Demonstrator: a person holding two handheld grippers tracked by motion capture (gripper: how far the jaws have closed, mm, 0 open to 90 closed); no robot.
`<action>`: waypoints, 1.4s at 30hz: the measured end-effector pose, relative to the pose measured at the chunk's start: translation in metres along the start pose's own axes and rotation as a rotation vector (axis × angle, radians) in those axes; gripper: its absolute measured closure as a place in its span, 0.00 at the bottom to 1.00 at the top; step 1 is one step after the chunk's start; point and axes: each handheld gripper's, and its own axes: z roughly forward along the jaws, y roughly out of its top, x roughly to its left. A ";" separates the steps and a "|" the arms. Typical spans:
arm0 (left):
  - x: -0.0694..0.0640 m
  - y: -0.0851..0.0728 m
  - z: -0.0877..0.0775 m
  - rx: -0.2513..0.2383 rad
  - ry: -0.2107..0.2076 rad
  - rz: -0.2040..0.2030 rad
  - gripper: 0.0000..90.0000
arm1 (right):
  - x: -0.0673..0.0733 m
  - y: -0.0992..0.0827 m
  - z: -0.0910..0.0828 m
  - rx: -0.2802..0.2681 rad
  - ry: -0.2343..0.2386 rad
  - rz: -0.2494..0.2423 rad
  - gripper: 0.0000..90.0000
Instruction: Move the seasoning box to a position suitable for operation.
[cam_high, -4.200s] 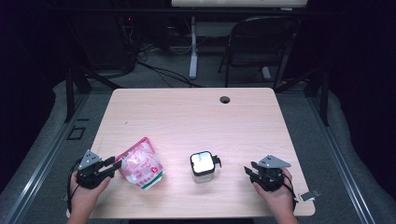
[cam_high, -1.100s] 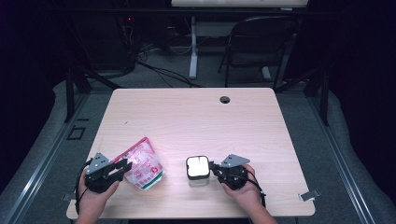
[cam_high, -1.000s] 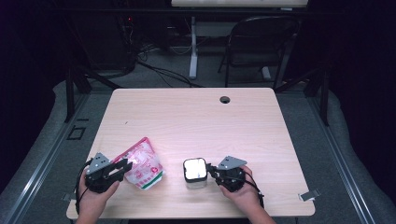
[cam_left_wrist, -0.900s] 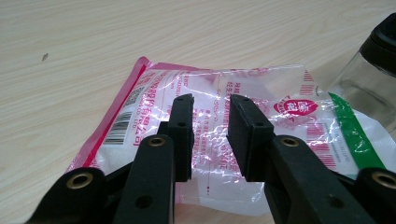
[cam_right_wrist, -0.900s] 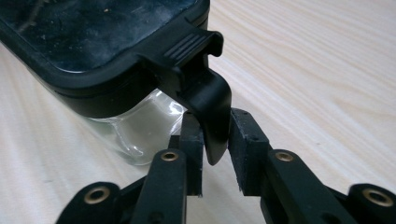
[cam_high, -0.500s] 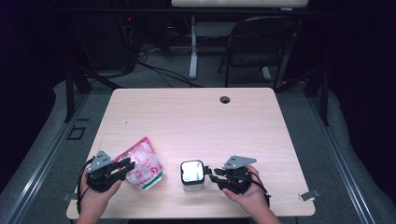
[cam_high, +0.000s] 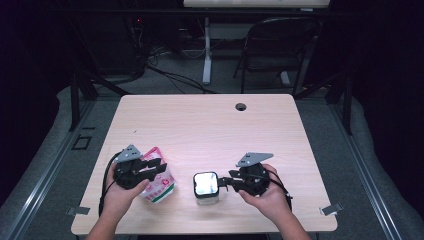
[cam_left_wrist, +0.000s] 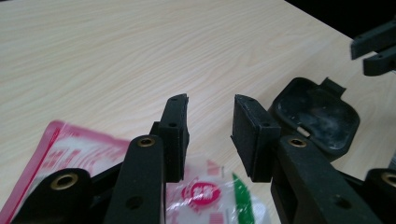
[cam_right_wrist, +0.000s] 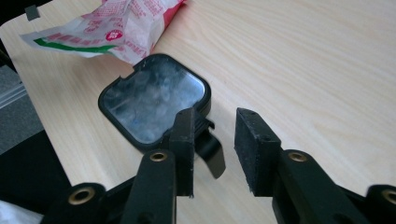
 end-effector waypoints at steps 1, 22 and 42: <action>0.000 0.000 0.000 0.000 0.000 0.000 0.74 | 0.000 0.000 0.000 0.000 0.000 0.000 0.76; -0.045 0.013 0.035 0.111 -0.128 0.152 0.89 | 0.007 0.011 0.008 0.018 0.070 0.040 0.91; -0.056 -0.007 0.048 0.247 -0.171 0.223 1.00 | 0.002 -0.001 0.024 0.021 0.049 0.084 0.92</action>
